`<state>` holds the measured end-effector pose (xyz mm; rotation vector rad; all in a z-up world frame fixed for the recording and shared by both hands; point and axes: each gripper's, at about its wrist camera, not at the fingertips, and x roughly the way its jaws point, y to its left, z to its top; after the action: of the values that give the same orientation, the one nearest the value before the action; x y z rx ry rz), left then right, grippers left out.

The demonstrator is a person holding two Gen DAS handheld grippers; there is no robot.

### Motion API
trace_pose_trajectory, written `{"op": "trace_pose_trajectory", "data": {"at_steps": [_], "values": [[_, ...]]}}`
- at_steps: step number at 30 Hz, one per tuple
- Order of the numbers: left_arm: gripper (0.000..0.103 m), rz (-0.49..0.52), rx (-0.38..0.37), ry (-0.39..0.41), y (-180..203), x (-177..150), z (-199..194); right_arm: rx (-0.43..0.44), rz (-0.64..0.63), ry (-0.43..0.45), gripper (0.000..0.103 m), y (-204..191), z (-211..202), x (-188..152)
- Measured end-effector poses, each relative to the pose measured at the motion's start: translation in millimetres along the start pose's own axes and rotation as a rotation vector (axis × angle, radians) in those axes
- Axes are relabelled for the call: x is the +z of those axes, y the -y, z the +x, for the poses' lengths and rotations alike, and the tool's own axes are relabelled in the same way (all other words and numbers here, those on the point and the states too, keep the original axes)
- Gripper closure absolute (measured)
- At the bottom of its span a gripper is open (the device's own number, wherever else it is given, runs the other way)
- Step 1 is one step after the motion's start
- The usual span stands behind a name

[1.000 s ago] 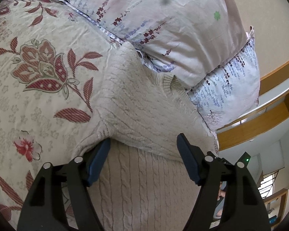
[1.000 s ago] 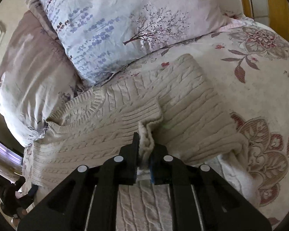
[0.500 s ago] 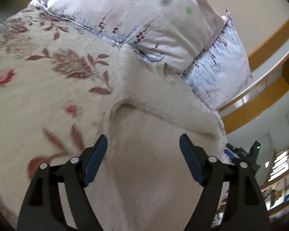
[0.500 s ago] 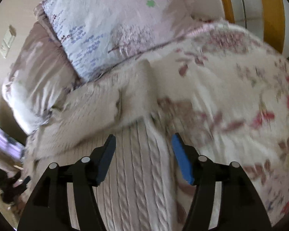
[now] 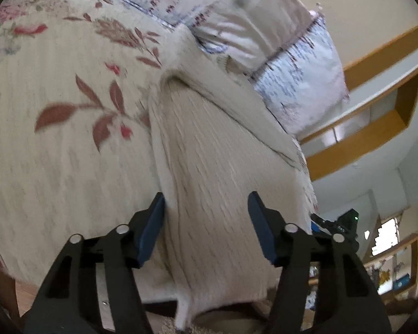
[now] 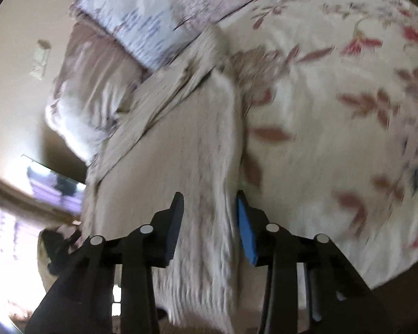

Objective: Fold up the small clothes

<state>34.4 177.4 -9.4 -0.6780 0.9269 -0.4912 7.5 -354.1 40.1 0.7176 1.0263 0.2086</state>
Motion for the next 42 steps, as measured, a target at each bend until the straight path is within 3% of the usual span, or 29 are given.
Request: {"op": "trace_pose_trajectory", "data": {"at_steps": [3,11,14,16,22,30,37,42], "values": [[0.052,0.012,-0.052,-0.034,4,-15,-2,0.082,-0.006,-0.054,0.072,1,-3,-20],[0.069,-0.009,-0.133,-0.124,5,-45,5,0.104,-0.085,-0.108,0.079,-12,-5,-49],[0.081,0.007,-0.114,-0.135,8,-50,4,0.109,-0.116,-0.099,0.094,-18,-3,-47],[0.096,0.029,-0.079,-0.140,10,-51,5,0.104,-0.160,-0.051,0.094,-26,-8,-45],[0.097,0.088,-0.035,-0.051,19,-34,-7,0.053,-0.276,0.140,0.095,-53,-29,-32],[0.097,0.209,0.082,0.151,48,21,-33,-0.028,-0.396,0.402,0.095,-78,-56,-11],[0.097,0.309,0.190,0.238,79,67,-28,-0.152,-0.530,0.515,0.095,-108,-48,6],[0.097,0.343,0.245,0.260,91,100,-13,-0.162,-0.534,0.548,0.096,-115,-40,25]]}}
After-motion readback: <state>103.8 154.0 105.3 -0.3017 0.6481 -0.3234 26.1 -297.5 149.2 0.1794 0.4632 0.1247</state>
